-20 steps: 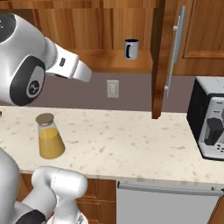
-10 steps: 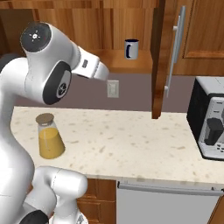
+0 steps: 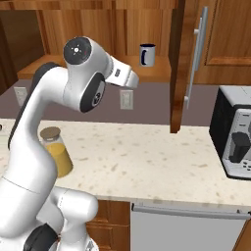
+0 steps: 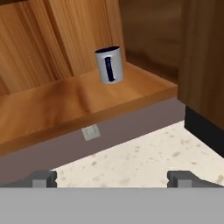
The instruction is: There is a tray on the dining counter. Grab the cup, mug, and pitcher and place them on the tray. The pitcher may be placed next to the tray if it cannot fit the tray.
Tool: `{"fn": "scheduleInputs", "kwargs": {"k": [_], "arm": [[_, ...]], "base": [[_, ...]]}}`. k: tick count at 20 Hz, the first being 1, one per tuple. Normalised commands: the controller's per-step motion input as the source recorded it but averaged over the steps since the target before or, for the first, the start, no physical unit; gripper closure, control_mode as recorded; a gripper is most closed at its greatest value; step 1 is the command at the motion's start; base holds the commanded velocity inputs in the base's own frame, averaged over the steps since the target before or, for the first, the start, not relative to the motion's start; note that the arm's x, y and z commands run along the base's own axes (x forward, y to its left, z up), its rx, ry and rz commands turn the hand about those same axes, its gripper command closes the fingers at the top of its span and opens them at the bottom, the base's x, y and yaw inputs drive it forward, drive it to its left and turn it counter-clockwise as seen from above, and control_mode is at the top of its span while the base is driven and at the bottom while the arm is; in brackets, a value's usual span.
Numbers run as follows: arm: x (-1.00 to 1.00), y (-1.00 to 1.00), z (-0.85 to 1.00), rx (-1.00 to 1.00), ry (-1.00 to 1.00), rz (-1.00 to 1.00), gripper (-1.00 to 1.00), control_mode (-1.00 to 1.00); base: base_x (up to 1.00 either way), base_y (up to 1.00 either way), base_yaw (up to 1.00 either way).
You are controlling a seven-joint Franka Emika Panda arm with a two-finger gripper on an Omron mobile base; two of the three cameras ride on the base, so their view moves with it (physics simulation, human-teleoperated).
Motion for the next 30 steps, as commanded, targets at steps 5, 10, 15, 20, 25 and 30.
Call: {"fn": "scheduleInputs", "kwargs": {"k": [5, 10, 15, 20, 25, 30], "arm": [[0.51, -0.08, 0.0, -0.12, 0.0, 0.0, -1.0, -1.0], [0.33, -0.03, 0.0, -0.11, 0.01, 0.0, -1.0, -1.0], [0.35, -0.17, 0.0, 0.0, 0.0, 0.0, -1.0, -1.0], [0.6, -0.11, 0.0, 0.0, 0.03, 0.0, -1.0, -1.0], [0.71, 0.0, 0.0, 0.0, 0.03, 0.0, -1.0, -1.0], [0.55, -0.03, 0.02, 0.0, 0.0, 0.0, -1.0, -1.0]], "base": [[0.0, 0.0, 0.0], [0.0, 0.0, 0.0], [0.0, 0.0, 0.0], [0.0, 0.0, 0.0], [0.0, 0.0, 0.0], [0.0, 0.0, 0.0]]}}
